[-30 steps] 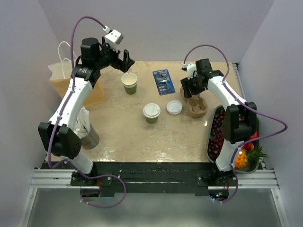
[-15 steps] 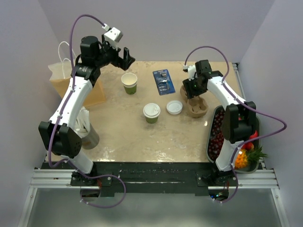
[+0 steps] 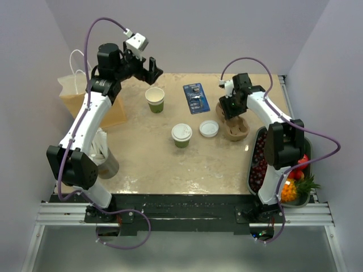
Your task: Pack the takeout coffee
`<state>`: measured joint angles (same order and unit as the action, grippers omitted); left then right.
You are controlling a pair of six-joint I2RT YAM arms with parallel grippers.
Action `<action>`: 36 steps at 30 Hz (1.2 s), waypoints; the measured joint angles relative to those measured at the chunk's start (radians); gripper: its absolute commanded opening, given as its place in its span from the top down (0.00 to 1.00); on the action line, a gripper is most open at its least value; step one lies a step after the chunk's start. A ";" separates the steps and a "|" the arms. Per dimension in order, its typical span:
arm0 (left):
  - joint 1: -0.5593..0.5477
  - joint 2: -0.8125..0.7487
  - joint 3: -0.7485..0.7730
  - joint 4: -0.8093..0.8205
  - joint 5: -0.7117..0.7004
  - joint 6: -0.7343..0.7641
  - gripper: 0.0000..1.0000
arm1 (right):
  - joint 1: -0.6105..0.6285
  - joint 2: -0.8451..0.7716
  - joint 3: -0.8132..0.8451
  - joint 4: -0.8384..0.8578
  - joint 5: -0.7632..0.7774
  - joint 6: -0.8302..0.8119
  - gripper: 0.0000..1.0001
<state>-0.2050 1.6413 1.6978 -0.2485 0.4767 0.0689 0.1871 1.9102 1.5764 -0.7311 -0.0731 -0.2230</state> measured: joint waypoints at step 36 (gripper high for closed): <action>-0.014 0.000 -0.010 0.000 0.000 -0.002 0.00 | -0.022 0.047 0.056 -0.025 0.023 0.002 1.00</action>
<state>-0.2195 1.6413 1.6882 -0.2485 0.4767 0.0669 0.1650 1.9575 1.6325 -0.7559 -0.0498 -0.2207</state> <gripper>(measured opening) 0.996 0.399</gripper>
